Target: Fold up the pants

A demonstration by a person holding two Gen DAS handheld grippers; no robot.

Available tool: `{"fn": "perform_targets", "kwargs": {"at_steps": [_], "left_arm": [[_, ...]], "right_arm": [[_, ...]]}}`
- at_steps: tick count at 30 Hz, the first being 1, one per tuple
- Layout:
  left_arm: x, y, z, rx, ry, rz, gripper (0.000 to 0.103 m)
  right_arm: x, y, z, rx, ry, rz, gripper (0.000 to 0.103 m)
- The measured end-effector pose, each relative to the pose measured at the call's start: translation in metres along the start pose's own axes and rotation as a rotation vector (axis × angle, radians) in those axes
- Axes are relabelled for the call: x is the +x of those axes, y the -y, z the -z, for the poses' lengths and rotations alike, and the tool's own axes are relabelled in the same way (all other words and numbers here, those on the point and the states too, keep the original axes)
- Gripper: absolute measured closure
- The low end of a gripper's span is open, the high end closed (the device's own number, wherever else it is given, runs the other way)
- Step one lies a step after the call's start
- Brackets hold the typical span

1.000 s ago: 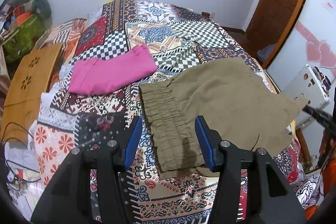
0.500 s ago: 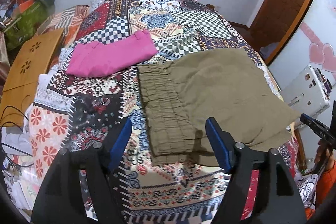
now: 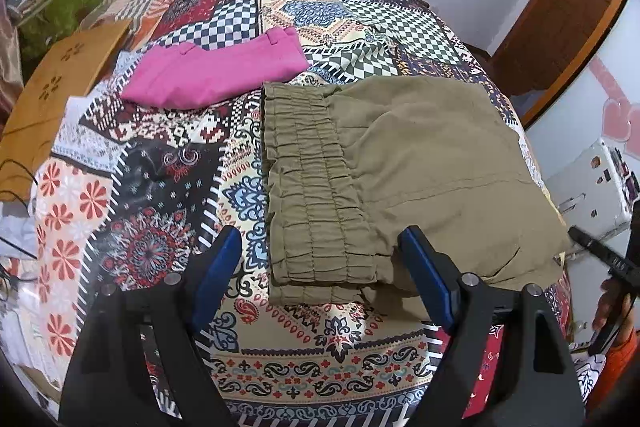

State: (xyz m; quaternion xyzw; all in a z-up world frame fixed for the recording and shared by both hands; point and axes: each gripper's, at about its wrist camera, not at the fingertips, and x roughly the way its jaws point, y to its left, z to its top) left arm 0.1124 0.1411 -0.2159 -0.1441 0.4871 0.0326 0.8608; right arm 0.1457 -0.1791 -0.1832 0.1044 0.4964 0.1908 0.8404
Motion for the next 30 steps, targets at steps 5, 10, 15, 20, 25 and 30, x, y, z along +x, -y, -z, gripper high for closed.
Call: {"fn": "perform_targets", "kwargs": {"at_steps": [5,10,15,20,25,30], "left_arm": [[0.011,-0.005,0.005,-0.043,-0.02,0.039,0.021],[0.01,-0.002,0.008,-0.025,0.009,0.06,0.029],[0.01,0.009,0.011,0.045,0.034,0.038,0.041],[0.0,0.016,0.009,0.105,0.095,-0.004,0.053],[-0.012,0.016,0.005,0.099,0.133,0.009,0.054],[-0.027,0.021,-0.002,0.126,0.178,0.006,0.055]], "right_arm": [[0.01,0.003,0.01,0.037,-0.05,-0.019,0.057],[0.01,-0.002,0.016,0.036,-0.077,-0.039,0.057],[0.01,-0.004,0.018,0.028,-0.059,-0.031,0.061],[0.004,-0.01,0.017,-0.011,-0.015,-0.015,0.085],[-0.013,-0.026,0.01,-0.072,0.088,0.01,0.09],[-0.024,-0.033,0.008,-0.099,0.119,0.008,0.092]]}}
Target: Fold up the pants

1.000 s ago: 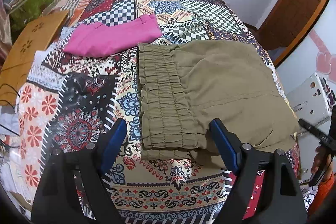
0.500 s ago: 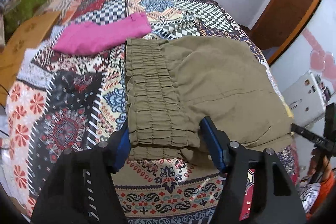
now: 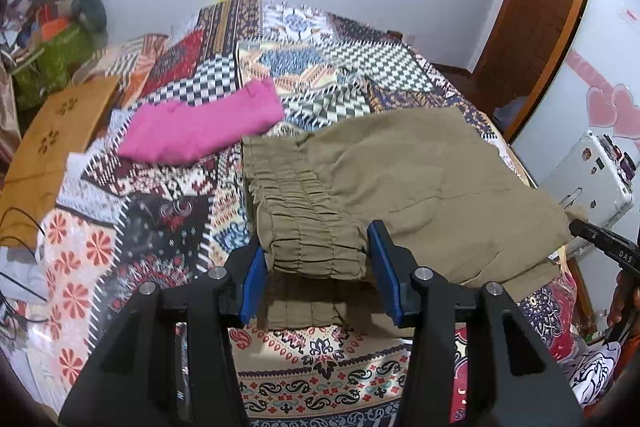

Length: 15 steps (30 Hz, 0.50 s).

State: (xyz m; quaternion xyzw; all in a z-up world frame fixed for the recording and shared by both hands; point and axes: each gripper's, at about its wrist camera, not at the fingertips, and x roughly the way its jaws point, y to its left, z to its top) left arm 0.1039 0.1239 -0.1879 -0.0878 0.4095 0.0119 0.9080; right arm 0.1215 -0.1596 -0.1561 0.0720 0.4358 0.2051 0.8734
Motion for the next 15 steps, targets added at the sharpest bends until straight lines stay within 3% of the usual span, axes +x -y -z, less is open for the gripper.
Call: {"fn": "perform_targets", "kwargs": {"at_steps": [7,15], "left_arm": [[-0.004,0.001,0.004,0.02,-0.011,0.004,0.055],[0.02,-0.008,0.026,-0.016,-0.099,0.02,0.055]], "right_arm": [[-0.002,-0.002,0.011,-0.005,-0.024,0.004,0.094],[0.016,0.004,0.026,0.004,-0.098,0.013,0.094]]}}
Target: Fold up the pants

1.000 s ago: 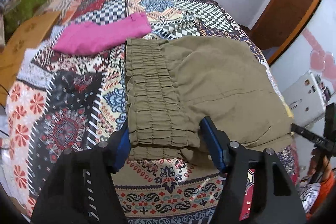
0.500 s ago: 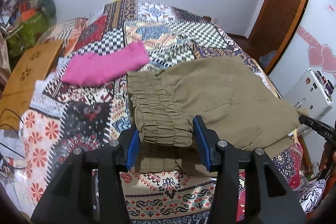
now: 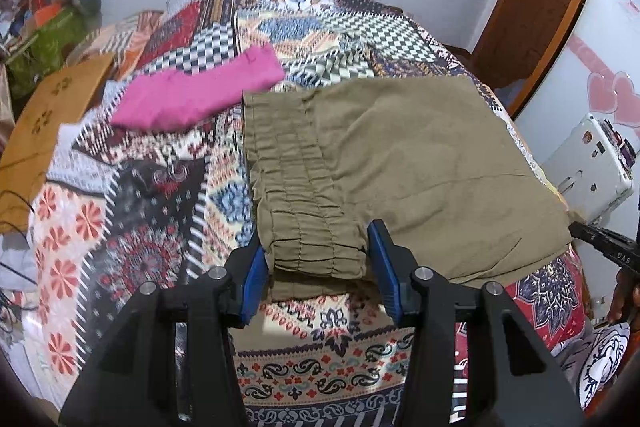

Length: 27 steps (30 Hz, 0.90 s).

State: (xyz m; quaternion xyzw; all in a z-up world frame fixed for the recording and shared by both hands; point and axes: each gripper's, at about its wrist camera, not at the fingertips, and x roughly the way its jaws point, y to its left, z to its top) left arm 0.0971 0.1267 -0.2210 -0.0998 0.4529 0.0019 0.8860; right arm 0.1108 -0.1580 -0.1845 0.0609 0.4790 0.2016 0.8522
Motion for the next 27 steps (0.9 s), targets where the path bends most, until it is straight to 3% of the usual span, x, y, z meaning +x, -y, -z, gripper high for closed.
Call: {"fn": "perform_targets", "kwargs": {"at_steps": [7,13,18,25,27], "left_arm": [[0.004,-0.004,0.009,-0.042,-0.023,0.022,0.054],[-0.009,-0.007,0.005,-0.039,-0.013,0.009,0.046],[-0.03,-0.011,-0.014,-0.023,0.032,-0.034,0.046],[-0.039,0.003,-0.058,0.032,0.094,-0.026,0.04],[-0.03,0.013,-0.069,0.059,0.098,-0.022,0.037]], "right_arm": [[0.01,0.002,0.004,-0.013,-0.065,0.011,0.091],[0.0,0.013,0.001,-0.009,-0.077,0.056,0.074],[-0.019,0.014,-0.016,-0.036,-0.02,0.106,0.073],[-0.023,-0.013,-0.067,-0.112,0.088,0.034,0.072],[-0.017,-0.028,-0.081,-0.155,0.107,0.007,0.067]]}}
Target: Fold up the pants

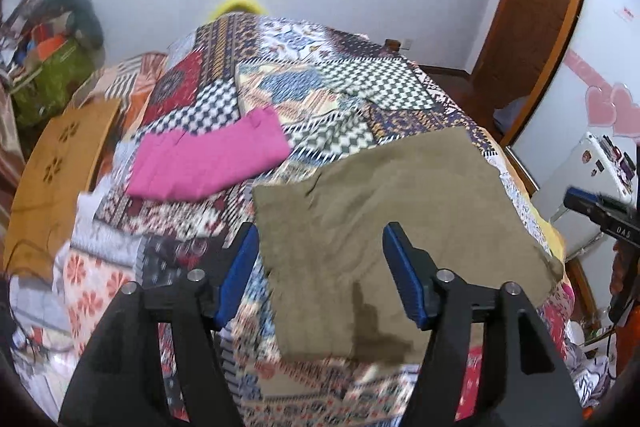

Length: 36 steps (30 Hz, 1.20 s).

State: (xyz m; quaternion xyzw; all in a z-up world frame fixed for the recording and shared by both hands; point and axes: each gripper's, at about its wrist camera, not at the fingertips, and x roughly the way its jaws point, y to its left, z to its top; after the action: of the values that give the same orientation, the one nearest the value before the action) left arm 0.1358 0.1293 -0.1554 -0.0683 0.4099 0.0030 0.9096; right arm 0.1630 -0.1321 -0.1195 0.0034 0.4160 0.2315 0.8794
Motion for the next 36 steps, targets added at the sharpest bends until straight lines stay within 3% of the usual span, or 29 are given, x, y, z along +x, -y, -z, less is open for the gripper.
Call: {"fn": "perform_targets", "kwargs": {"at_steps": [2,7,11,16,21,27,36], "left_arm": [[0.011,0.007,-0.006,0.016,-0.012,0.009,0.037],[0.053,0.021,-0.011,0.032,-0.087,0.038,0.037],[0.084,0.024,-0.006,0.036,-0.153,0.043,0.037],[0.104,0.018,0.013,0.071,-0.199,-0.012,0.037],[0.095,0.006,0.031,0.091,-0.181,-0.046,0.028],[0.081,-0.017,0.041,-0.012,-0.179,-0.013,0.025],[0.058,-0.022,0.008,-0.014,-0.093,-0.077,0.025]], "right_arm": [[0.013,-0.015,-0.014,-0.041,0.021,-0.027,0.06],[0.055,-0.048,-0.031,-0.091,-0.017,-0.115,0.059],[0.101,-0.076,-0.027,-0.142,-0.122,-0.182,0.059],[0.138,-0.086,-0.002,-0.203,-0.295,-0.199,0.059],[0.122,-0.067,0.012,-0.201,-0.314,-0.211,0.059],[0.1,-0.041,0.027,-0.159,-0.324,-0.175,0.057],[0.081,-0.007,0.01,-0.084,-0.237,-0.087,0.057]]}}
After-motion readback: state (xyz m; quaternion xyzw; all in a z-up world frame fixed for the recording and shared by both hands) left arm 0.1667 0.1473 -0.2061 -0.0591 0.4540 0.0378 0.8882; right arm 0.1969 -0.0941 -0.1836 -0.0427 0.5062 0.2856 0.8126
